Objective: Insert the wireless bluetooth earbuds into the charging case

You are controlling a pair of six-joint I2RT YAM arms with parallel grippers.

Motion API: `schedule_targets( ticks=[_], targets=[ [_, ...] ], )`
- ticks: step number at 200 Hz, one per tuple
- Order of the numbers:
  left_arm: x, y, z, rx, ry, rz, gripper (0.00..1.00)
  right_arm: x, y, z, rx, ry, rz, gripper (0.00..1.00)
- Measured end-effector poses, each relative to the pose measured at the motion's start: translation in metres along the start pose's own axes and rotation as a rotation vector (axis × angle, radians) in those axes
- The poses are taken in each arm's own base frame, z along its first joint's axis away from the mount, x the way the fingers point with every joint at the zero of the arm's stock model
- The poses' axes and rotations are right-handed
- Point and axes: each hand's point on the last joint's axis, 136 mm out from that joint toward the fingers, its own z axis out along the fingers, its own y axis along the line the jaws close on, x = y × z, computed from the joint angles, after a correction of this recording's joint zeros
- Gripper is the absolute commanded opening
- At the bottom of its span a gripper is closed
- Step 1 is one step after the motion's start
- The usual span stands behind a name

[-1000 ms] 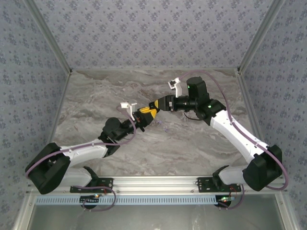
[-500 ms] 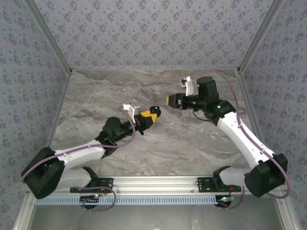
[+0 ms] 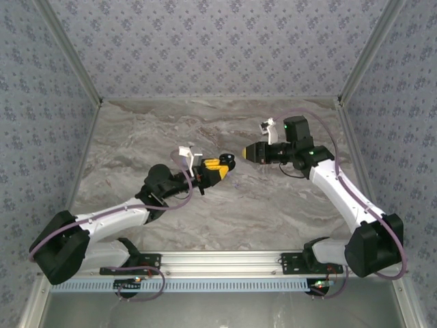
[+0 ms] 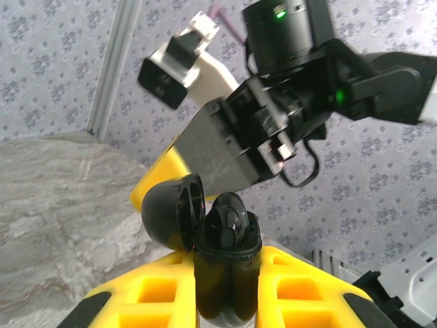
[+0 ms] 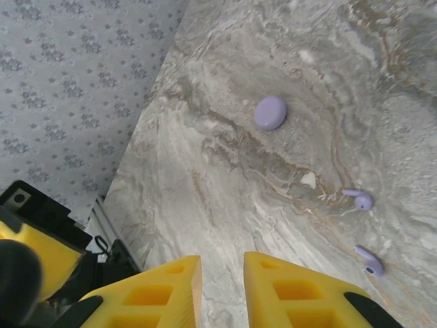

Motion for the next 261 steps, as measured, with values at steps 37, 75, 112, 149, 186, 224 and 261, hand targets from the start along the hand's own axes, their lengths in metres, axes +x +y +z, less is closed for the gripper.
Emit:
schedule_targets(
  ticks=[37, 75, 112, 149, 186, 224, 261],
  targets=[
    [-0.001, -0.006, 0.003, 0.04, 0.006, 0.003, 0.08, 0.002, 0.011, 0.003, -0.067, 0.019, -0.018, 0.21],
    [0.003, -0.006, 0.006, 0.055, 0.023, -0.007, 0.08, 0.004, 0.027, 0.007, -0.135, 0.031, -0.054, 0.21],
    [0.003, -0.007, 0.006, 0.059, 0.024, -0.014, 0.08, 0.005, 0.034, 0.009, -0.17, 0.038, -0.068, 0.21],
    [0.003, -0.007, 0.006, 0.058, 0.023, -0.014, 0.08, 0.005, 0.041, 0.009, -0.206, 0.044, -0.082, 0.21],
    [0.003, -0.007, 0.006, 0.058, 0.023, -0.015, 0.08, 0.006, 0.045, 0.008, -0.228, 0.049, -0.09, 0.21],
    [0.003, -0.006, 0.007, 0.055, 0.02, -0.021, 0.08, 0.005, 0.046, 0.008, -0.23, 0.045, -0.093, 0.21],
    [0.001, -0.006, 0.007, 0.053, 0.012, -0.018, 0.08, 0.004, 0.048, 0.006, -0.232, 0.037, -0.103, 0.21]
  ],
)
